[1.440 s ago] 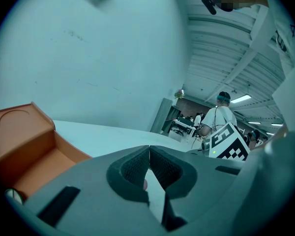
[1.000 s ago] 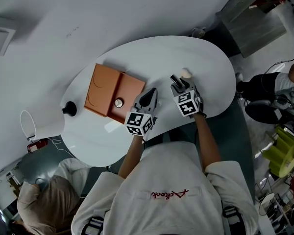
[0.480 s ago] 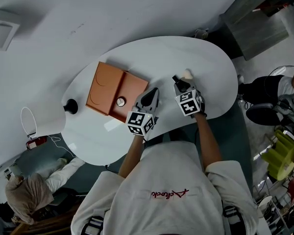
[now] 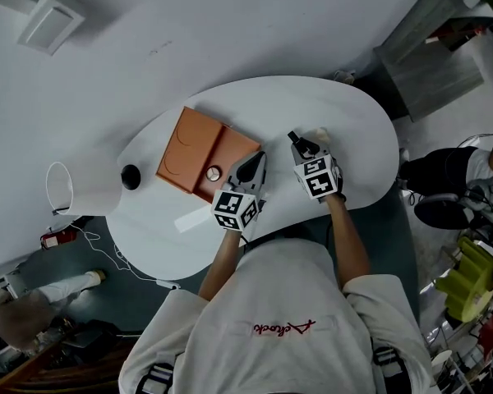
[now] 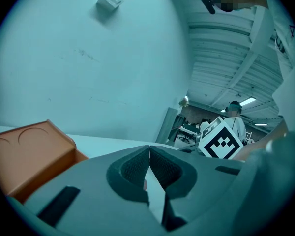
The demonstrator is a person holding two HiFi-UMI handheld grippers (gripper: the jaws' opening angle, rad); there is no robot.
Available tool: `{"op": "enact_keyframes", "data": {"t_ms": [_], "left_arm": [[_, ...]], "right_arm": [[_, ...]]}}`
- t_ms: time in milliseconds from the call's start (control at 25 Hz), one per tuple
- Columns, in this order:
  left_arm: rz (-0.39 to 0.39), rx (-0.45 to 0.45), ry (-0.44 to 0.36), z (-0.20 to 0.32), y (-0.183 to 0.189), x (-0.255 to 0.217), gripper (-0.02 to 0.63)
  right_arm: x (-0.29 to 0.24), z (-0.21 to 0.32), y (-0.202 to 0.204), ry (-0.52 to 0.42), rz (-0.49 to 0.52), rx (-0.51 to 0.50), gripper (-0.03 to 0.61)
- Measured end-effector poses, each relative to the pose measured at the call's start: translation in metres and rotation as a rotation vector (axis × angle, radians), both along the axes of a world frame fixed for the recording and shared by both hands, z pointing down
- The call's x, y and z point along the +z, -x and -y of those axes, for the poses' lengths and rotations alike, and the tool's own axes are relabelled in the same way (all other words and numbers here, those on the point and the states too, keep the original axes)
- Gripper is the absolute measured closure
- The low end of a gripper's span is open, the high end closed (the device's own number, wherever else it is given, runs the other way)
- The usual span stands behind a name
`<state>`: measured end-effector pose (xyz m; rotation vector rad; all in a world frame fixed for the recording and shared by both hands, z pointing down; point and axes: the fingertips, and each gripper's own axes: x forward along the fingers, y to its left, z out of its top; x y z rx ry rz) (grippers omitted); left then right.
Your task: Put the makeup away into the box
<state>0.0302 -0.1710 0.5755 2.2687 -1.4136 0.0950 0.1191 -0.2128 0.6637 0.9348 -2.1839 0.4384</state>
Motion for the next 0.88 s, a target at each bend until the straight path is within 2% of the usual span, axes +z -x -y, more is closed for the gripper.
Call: {"op": "enact_keyframes", "data": {"t_ms": [440,640,880], "left_arm": [[0.012,-0.090,-0.067,-0.008,0.046,-0.030,0.603],[0.024,-0.180,-0.083,-0.021,0.085,-0.038,0.603],[0.036,-0.340,-0.085,-0.053,0.144,-0.039,0.603]], "right_arm": [[-0.037,0.001,0.052,-0.068,0.037,-0.085,0.474],[-0.050,-0.003,0.098,-0.098,0.053,-0.186,0.474],[-0.049,-0.030,0.166,-0.084,0.071,-0.350,0.474]]}}
